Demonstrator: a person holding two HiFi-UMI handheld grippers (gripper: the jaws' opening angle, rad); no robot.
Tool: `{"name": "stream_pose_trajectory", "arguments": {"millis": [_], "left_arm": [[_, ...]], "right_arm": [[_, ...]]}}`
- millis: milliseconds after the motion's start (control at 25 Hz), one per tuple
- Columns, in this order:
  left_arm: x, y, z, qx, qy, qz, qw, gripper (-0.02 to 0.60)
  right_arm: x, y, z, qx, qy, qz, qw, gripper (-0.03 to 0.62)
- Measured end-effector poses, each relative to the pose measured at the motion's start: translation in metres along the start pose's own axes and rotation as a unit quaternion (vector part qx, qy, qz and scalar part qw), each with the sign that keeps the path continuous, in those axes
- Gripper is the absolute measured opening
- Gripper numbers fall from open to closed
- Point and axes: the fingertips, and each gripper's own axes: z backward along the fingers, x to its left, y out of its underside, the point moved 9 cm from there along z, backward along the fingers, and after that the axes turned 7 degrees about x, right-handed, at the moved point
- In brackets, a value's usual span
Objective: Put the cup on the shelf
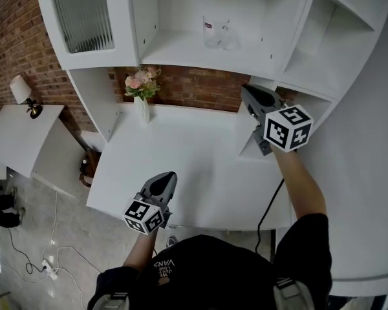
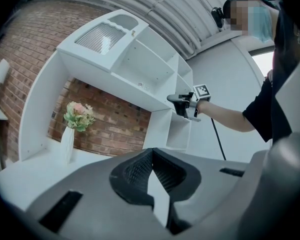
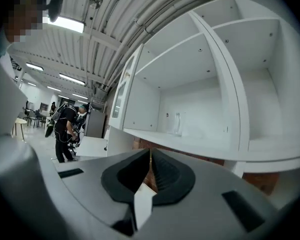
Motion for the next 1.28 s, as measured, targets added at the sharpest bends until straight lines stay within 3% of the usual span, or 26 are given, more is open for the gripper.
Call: {"name": "stream_pose_trajectory", "arguments": {"millis": [240, 480, 880, 1040, 1280], "left_arm": [[-0.019, -0.006, -0.002, -0.004, -0.017, -0.011, 0.9998, 0.008], [-0.038, -0.007, -0.001, -0.011, -0.035, -0.014, 0.9992, 0.008], [-0.085, 0.006, -0.002, -0.005, -0.056, -0.018, 0.9982, 0.008], [-0.110, 0.017, -0.005, -0.001, -0.058, -0.022, 0.9981, 0.008], [-0.145, 0.038, -0.003, 0.006, -0.059, -0.012, 0.9982, 0.008]], "right_arm": [[0.014, 0.049, 0.029, -0.021, 0.004, -0.011, 1.000, 0.009], [0.028, 0.102, 0.064, -0.037, -0.007, -0.063, 0.997, 0.002], [0.063, 0.202, 0.118, 0.006, -0.026, -0.144, 0.989, 0.002], [0.071, 0.220, 0.142, 0.013, -0.012, -0.124, 0.992, 0.002], [0.083, 0.243, 0.171, 0.022, -0.027, -0.160, 0.986, 0.002]]}}
